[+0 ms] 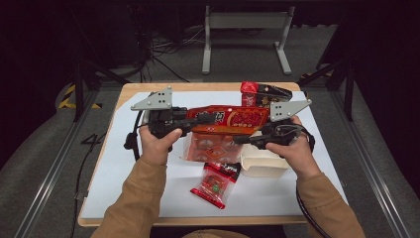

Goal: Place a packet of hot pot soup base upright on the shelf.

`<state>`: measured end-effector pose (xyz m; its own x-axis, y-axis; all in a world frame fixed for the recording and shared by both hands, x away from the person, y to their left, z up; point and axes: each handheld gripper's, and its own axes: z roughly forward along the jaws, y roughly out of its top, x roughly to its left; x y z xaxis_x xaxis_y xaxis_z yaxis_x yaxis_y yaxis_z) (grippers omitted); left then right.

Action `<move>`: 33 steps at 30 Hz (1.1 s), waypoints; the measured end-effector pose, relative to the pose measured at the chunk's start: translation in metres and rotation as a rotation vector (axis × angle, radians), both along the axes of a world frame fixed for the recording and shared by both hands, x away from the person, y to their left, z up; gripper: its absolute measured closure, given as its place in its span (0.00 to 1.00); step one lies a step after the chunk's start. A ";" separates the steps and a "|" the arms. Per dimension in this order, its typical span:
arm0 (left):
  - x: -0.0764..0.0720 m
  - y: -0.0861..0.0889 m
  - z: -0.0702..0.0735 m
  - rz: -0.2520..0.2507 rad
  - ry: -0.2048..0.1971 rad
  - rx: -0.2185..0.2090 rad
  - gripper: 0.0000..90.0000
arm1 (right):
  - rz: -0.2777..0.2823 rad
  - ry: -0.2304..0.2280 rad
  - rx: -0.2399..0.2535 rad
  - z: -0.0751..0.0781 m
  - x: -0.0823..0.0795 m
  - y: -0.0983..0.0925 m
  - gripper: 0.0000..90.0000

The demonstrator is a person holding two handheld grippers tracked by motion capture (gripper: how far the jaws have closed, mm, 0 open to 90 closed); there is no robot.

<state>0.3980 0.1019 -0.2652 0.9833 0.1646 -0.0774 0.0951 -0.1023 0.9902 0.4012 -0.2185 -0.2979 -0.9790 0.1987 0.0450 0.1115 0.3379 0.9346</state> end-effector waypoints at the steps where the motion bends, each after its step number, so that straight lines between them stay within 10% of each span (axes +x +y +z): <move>1: 0.001 0.001 0.000 0.003 0.002 -0.002 1.00 | 0.009 0.002 -0.003 0.001 -0.001 0.000 0.77; 20: 0.002 0.009 -0.004 0.049 0.011 -0.028 0.98 | -0.021 0.062 -0.020 0.013 -0.007 0.005 0.80; 33: 0.000 0.029 -0.010 0.188 0.047 -0.016 0.64 | -0.064 0.057 -0.023 0.022 -0.006 -0.003 0.80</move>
